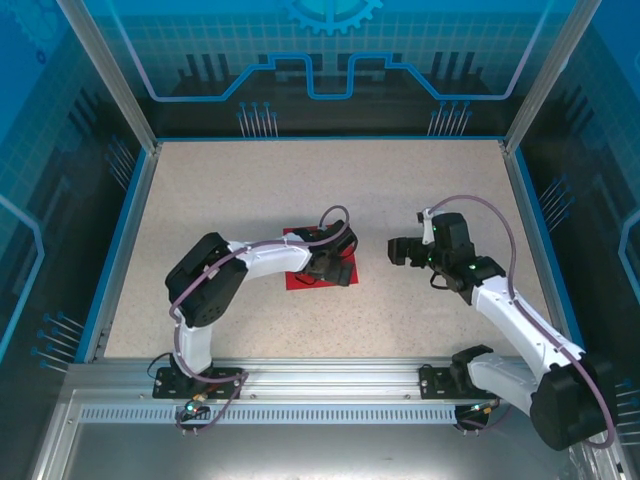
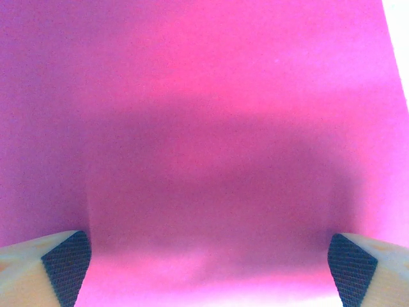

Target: Fold a paper plane with a square sheet of paper (fold left side to right side)

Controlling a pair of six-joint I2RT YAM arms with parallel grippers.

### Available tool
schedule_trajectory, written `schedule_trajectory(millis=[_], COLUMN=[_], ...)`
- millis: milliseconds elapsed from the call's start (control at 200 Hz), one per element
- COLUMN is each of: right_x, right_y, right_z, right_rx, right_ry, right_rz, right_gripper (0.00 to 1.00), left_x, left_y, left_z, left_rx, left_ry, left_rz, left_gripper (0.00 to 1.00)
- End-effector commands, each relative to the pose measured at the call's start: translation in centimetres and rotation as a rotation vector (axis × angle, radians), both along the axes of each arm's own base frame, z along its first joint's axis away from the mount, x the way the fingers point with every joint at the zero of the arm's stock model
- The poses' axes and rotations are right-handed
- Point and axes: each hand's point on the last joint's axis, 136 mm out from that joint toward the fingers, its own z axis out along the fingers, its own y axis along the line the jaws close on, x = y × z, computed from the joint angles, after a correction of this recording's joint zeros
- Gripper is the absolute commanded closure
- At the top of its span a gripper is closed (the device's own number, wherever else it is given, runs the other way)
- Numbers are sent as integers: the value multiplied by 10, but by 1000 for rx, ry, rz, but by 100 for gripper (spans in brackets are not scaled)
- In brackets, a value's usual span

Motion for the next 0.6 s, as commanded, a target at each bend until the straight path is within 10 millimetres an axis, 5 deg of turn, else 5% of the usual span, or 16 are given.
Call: schedule_trajectory(millis=[0, 260, 425, 595], right_x=[3, 15, 34, 58], right_y=[7, 35, 75, 116], right_z=[7, -9, -30, -59], right_rx=[-9, -35, -103, -159], right_ry=[10, 88, 169, 232], right_rz=[-3, 37, 96, 150], right_gripper=[1, 1, 1, 1], left_x=[-7, -5, -11, -18], left_y=[1, 23, 41, 52], left_z=[29, 74, 63, 40], left_rx=[-58, -271, -463, -522], left_ry=[-9, -49, 17, 87], left_rz=[13, 107, 217, 280], left_gripper=[1, 1, 3, 16])
